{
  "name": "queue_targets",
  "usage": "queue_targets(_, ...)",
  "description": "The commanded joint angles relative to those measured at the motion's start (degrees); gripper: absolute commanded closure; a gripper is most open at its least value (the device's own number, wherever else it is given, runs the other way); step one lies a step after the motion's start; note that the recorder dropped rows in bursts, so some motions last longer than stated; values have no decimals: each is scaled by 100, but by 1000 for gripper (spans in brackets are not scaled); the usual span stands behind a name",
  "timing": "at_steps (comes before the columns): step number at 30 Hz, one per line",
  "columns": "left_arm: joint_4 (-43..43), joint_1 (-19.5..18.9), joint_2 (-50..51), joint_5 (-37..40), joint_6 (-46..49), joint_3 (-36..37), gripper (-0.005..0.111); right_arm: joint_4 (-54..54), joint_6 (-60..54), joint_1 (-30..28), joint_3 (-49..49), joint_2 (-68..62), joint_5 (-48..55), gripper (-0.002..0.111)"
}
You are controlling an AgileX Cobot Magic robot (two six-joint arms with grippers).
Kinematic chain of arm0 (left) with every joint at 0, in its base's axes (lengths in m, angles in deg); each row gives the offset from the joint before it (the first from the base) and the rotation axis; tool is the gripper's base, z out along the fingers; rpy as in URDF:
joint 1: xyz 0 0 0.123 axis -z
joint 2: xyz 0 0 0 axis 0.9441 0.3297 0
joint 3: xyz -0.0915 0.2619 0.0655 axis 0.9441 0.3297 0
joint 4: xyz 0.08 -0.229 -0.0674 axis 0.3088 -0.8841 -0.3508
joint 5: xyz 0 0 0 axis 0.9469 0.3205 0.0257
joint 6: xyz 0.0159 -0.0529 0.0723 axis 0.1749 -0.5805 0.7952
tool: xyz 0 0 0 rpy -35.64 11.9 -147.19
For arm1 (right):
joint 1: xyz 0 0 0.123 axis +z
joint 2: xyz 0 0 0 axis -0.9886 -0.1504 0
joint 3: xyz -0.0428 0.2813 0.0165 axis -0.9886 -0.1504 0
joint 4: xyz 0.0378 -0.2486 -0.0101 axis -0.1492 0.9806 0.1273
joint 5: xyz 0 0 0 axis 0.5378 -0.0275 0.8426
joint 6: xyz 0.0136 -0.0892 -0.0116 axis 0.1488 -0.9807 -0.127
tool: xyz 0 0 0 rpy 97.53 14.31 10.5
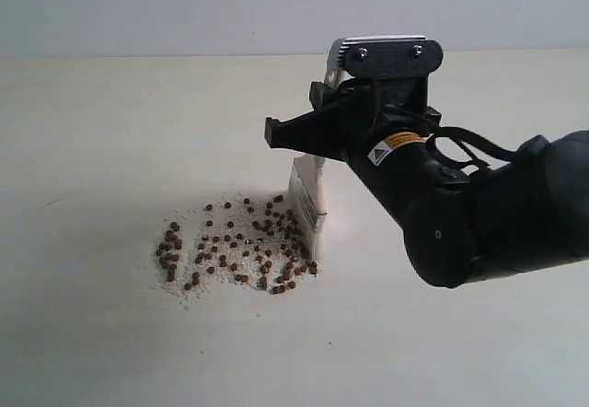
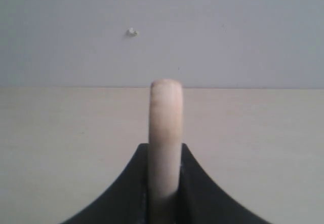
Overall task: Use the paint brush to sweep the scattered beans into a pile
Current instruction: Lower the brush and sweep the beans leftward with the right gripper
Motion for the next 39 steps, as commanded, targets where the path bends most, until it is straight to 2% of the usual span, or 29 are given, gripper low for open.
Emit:
queue_targets(1,-30,26,-41,11,-35,22,107,83,-590,-31,-3,522,157,108)
queue_targets(5,-30,26,-41,11,-35,22,107,-4,-1064,-31,-16,717,136,108)
queue_targets(7,-30,26,-41,11,-35,22,107,-466,-1589,-31,-59,717,-304,108)
queue_targets(9,-30,26,-41,11,-35,22,107,-850,-1578,-31,-220,717,-544,108)
queue_targets(12,-30,26,-41,11,-35,22,107,-566,-869,69,-764,682,-977,108)
queue_targets(14,-30,26,-41,11,-35,22,107,-1082,-614,352,-1001,682,-1467,108)
queue_targets(24,-30,26,-41,11,-35,22,107,-2397,-677,1211,-1036,586,-1806,108)
queue_targets(27,-30,26,-41,11,-35,22,107,-2688,-552,1298,-1036,433,-1806,108)
queue_targets(39,-30,26,-41,11,-35,22,107,-2663,1084,1298,-1008,-395,-1806,108)
